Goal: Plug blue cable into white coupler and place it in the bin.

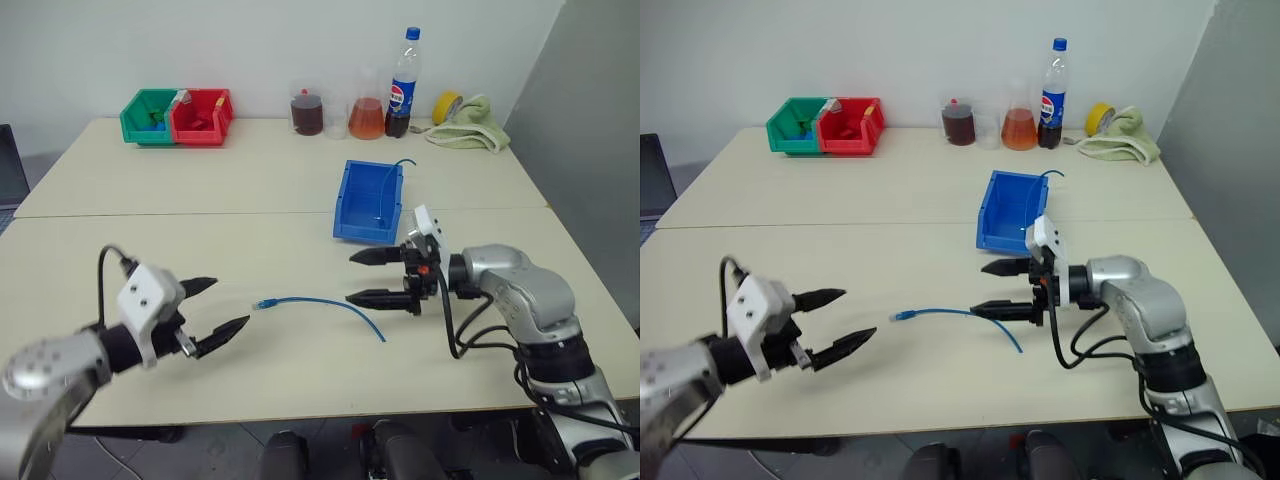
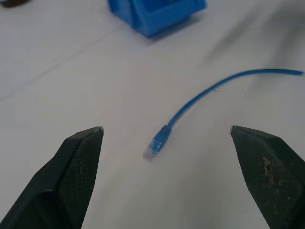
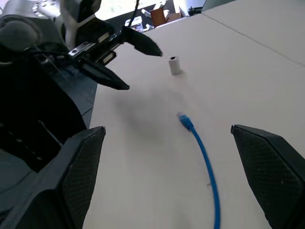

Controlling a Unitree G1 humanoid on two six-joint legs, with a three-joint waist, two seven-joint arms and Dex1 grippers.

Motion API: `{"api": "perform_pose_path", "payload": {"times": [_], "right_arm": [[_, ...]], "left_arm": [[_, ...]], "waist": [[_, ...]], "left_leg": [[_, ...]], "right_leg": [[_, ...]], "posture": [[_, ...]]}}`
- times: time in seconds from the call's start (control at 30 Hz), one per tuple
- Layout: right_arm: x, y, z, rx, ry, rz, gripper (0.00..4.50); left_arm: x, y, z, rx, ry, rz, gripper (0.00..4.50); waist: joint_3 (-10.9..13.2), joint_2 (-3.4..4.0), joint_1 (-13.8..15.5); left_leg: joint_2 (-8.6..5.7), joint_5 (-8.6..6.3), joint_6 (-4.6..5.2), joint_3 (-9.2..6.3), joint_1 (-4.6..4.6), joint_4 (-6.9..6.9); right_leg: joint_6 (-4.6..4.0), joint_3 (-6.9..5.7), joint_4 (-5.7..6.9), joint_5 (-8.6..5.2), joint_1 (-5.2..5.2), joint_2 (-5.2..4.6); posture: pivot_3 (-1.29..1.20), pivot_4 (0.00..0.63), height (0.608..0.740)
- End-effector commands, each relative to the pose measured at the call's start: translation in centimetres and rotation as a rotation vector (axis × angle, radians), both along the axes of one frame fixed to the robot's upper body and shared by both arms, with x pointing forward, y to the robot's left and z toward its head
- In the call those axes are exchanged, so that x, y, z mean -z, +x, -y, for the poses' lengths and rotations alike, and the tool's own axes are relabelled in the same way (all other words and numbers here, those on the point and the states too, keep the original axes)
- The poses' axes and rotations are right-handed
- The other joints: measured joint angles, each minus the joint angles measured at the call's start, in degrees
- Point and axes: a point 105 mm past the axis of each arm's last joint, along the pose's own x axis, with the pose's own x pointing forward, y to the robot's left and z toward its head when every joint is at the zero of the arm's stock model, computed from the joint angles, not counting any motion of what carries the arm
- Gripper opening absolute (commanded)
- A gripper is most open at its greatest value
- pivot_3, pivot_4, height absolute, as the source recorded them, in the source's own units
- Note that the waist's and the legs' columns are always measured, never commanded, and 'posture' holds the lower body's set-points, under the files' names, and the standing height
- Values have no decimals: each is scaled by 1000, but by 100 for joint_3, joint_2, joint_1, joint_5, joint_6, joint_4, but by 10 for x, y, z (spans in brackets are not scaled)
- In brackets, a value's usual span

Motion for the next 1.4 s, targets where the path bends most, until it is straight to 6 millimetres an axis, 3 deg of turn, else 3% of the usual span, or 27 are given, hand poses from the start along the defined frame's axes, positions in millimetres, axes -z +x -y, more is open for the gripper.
{"api": "perform_pose_path", "payload": {"times": [0.03, 0.3, 0.43, 0.63, 1.27, 1.4], "right_arm": [[-11, -13, -1, -8, 24, 51, 4487], [-21, -22, -8, 24, 78, 60, 4487], [-23, -24, -8, 35, 71, 67, 4487], [-14, -26, -2, 76, 37, 74, 4487], [-3, -17, 9, 96, -19, 108, 4487], [-4, -14, 7, 97, -17, 114, 4500]], "left_arm": [[12, 17, -5, 136, 80, -74, 4500], [25, 66, -4, 357, 199, -169, 4500], [33, 79, 3, 436, 231, -203, 4500], [47, 74, 12, 539, 250, -253, 4500], [63, 77, 17, 549, 271, -231, 4500], [65, 74, 16, 561, 270, -252, 3734]], "waist": [[2, 4, -16], [1, 2, 15], [-3, -5, 14], [-3, -6, 4], [-5, -8, 17], [-5, -8, 17]], "left_leg": [[-3, 0, 0, 6, 1, 0], [-1, -1, 0, 0, -15, 1], [-6, -1, 1, 0, -22, 6], [-2, -1, 2, -4, -35, 6], [-3, -1, 2, -14, -48, 40], [-1, -1, 3, -16, -50, 55]], "right_leg": [[0, 7, 1, 0, 0, -2], [0, 0, -2, 0, -8, 4], [1, 0, -2, 0, -10, 4], [1, 0, -4, 0, -16, 4], [7, -9, 9, 4, -15, 4], [12, -11, 10, 7, -11, 4]], "posture": [[0, 150, 740], [0, 150, 740], [0, 150, 740], [0, 150, 740], [0, 150, 740], [0, 150, 740]]}}
